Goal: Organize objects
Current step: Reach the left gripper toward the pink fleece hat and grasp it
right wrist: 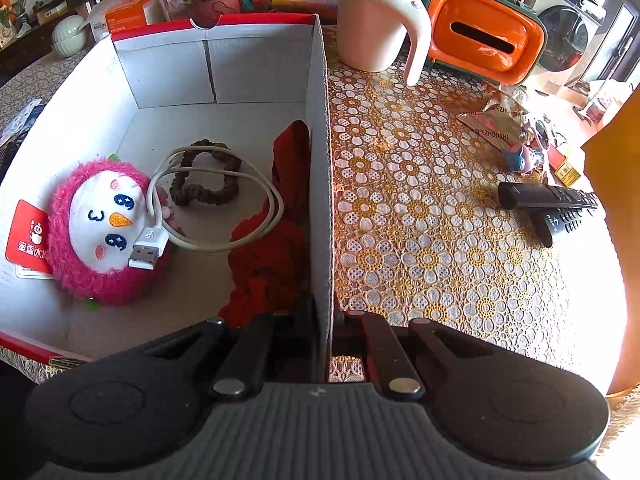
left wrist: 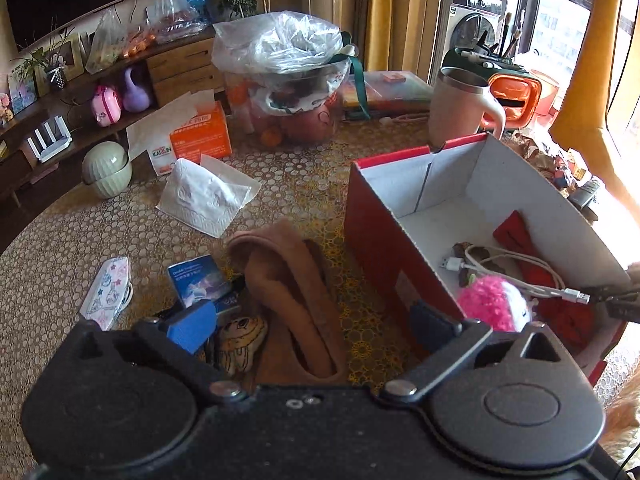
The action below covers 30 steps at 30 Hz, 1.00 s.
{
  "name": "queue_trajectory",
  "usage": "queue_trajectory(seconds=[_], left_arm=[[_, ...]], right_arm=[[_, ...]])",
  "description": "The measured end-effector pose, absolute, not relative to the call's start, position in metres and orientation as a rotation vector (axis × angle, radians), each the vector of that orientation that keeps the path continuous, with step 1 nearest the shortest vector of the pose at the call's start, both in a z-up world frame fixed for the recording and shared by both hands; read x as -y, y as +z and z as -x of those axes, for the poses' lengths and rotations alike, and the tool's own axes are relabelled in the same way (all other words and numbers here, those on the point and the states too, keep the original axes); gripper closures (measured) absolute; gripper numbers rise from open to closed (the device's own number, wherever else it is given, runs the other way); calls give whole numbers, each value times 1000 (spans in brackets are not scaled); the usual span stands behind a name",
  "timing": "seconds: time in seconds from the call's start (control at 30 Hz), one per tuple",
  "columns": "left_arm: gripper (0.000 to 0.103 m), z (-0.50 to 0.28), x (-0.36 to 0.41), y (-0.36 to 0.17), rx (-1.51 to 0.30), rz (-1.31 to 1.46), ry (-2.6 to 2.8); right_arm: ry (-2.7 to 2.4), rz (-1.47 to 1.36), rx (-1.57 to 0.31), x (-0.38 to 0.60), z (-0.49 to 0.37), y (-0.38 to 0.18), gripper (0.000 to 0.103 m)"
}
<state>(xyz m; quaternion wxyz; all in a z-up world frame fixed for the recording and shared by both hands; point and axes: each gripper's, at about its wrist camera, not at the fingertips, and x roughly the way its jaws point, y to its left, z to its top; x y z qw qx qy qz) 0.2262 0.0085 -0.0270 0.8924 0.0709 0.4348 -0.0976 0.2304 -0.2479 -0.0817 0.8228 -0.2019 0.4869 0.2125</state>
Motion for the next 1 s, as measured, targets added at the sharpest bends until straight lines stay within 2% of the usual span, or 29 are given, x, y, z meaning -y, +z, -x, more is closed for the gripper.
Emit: queue_trajectory(seconds=[0.37,0.77,0.83,0.93,1.0], left_arm=[[2,-233,-1,-91,-980,-224,-189],[7,-246,10,-120,-988,-294,-117],[10,-247,11,-119,-981,-299,-108],[23,-246,13,-118,-971,-313,-89],[37,-246,14,-117,-962,-333,-78]], right_arm=[[449,433,-1040,248,-230,-81,98],[449,434,-1039,247,-229,-81,98],[448,434,-1040,247,-229,-81,98],[448,434,-1040,247,-229,-81,98],[449,434,-1039,247,-229,-81,98]])
